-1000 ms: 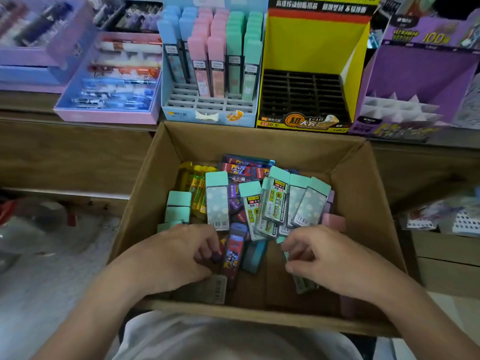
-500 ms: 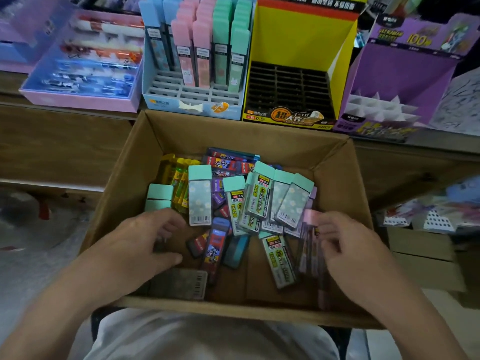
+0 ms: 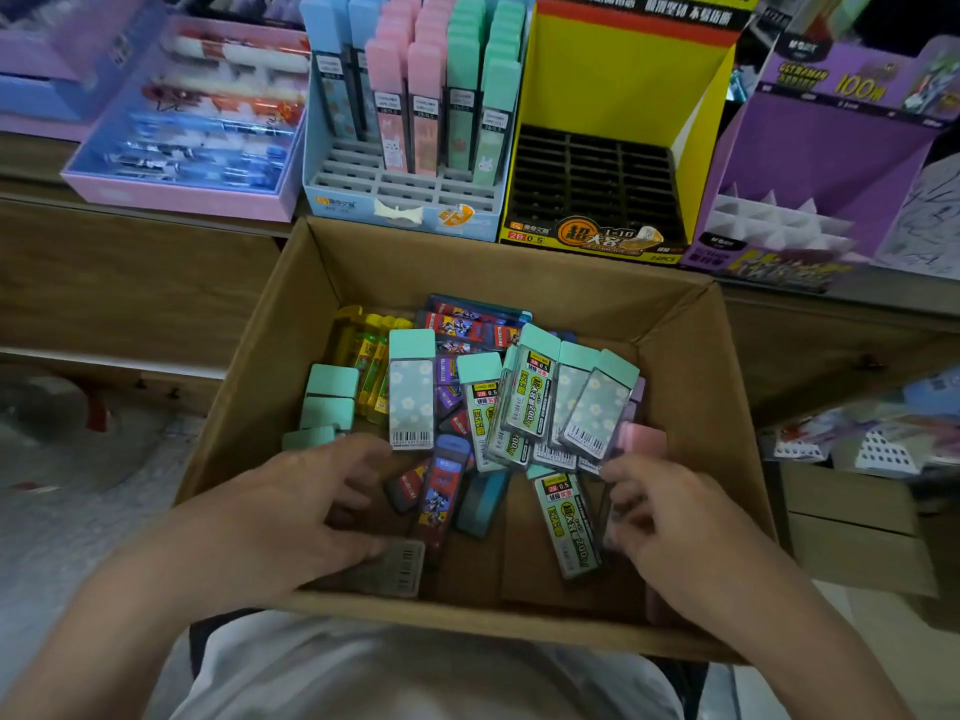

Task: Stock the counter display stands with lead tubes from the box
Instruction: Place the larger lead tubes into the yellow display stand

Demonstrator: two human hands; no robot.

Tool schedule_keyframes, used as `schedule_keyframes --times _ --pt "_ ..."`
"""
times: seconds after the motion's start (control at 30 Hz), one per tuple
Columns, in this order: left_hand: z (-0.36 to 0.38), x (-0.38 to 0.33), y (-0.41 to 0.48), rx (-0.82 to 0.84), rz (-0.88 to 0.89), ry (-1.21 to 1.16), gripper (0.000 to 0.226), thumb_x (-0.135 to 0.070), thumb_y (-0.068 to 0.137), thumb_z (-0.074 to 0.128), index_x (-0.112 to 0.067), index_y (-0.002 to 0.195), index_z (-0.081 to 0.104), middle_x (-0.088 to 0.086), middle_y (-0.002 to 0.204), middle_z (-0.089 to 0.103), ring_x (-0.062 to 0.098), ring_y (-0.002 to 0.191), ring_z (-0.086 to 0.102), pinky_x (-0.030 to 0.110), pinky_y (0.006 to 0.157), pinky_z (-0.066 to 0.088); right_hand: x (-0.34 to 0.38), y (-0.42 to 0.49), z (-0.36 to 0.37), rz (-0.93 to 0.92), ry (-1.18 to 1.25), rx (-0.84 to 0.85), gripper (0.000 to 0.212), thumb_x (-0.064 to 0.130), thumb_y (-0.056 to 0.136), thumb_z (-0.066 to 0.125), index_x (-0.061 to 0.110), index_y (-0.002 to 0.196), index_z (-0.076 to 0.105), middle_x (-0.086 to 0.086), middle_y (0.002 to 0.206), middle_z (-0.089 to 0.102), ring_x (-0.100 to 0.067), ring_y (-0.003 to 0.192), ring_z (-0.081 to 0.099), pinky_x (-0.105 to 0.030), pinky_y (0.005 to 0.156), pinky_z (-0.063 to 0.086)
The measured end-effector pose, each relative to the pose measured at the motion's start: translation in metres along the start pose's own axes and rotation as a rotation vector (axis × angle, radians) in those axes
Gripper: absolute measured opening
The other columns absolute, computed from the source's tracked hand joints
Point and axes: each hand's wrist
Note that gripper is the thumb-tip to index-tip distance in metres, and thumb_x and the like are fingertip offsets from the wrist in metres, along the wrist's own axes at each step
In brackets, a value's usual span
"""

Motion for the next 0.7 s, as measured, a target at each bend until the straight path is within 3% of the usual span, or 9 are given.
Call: schedule_keyframes --times 0.13,0.23,0.4,0.5,0.6,0.67,0.7 --pt "0.002 -0.006 0.005 0.073 0.054 0.027 0.064 -0.042 0.084 0.079 -0.062 0.128 0.037 -0.033 0.120 0.058 -0.024 0.107 0.053 0.005 0.088 0.046 -0.002 -0.005 -0.002 -0.008 0.027 -0.027 0.023 0.015 0.100 0.060 0.036 0.110 0.061 0.015 0.104 0.069 0.001 0.092 0.063 -0.013 0.073 0.050" --pt "0.005 -0.013 0.008 0.107 0.089 0.064 0.055 -0.053 0.084 0.075 -0.074 0.114 0.034 -0.036 0.120 0.056 -0.024 0.108 0.052 0.009 0.091 0.045 -0.002 -0.011 0.000 0.008 0.008 -0.013 0.011 0.024 0.103 0.052 0.027 0.100 0.063 0.012 0.101 0.069 -0.002 0.086 0.064 -0.021 0.074 0.053" --pt "0.012 -0.021 0.016 0.074 0.125 0.078 0.056 -0.060 0.080 0.072 -0.070 0.122 0.036 -0.034 0.118 0.058 -0.023 0.108 0.053 0.017 0.097 0.048 0.013 -0.021 0.019 -0.044 0.009 0.079 0.020 0.030 0.105 0.045 0.036 0.124 0.050 0.012 0.115 0.055 -0.004 0.097 0.056 -0.023 0.084 0.049" --pt "0.014 -0.021 0.016 0.057 0.125 0.096 0.058 -0.065 0.076 0.069 -0.069 0.123 0.035 -0.032 0.116 0.061 -0.023 0.107 0.054 0.021 0.098 0.050 0.012 -0.020 0.022 -0.075 0.033 0.118 0.032 0.032 0.107 0.043 0.042 0.137 0.041 0.013 0.117 0.041 0.002 0.094 0.047 -0.017 0.080 0.040" --pt "0.015 -0.018 0.017 0.032 0.116 0.082 0.057 -0.058 0.081 0.073 -0.063 0.127 0.039 -0.029 0.116 0.062 -0.022 0.107 0.055 0.020 0.096 0.051 0.009 -0.020 0.018 -0.114 0.096 0.136 0.037 0.029 0.104 0.047 0.044 0.139 0.046 0.018 0.124 0.053 0.001 0.105 0.052 -0.019 0.092 0.045" --pt "0.015 -0.016 0.018 0.016 0.111 0.060 0.054 -0.053 0.084 0.075 -0.059 0.127 0.044 -0.030 0.115 0.061 -0.023 0.107 0.053 0.013 0.091 0.049 0.008 -0.020 0.014 -0.104 0.152 0.027 0.036 0.026 0.103 0.051 0.040 0.135 0.054 0.019 0.126 0.062 0.000 0.115 0.056 -0.028 0.101 0.051" --pt "0.016 -0.015 0.018 0.010 0.107 0.053 0.053 -0.052 0.085 0.075 -0.058 0.127 0.045 -0.030 0.115 0.061 -0.022 0.106 0.053 0.013 0.090 0.048 0.007 -0.019 0.013 -0.085 0.148 -0.059 0.035 0.026 0.103 0.053 0.039 0.135 0.055 0.020 0.125 0.062 0.000 0.116 0.056 -0.026 0.100 0.050"
Point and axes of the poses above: each hand's wrist, its own y-axis towards the middle knuckle, its own z-axis out of the palm, x = y × z
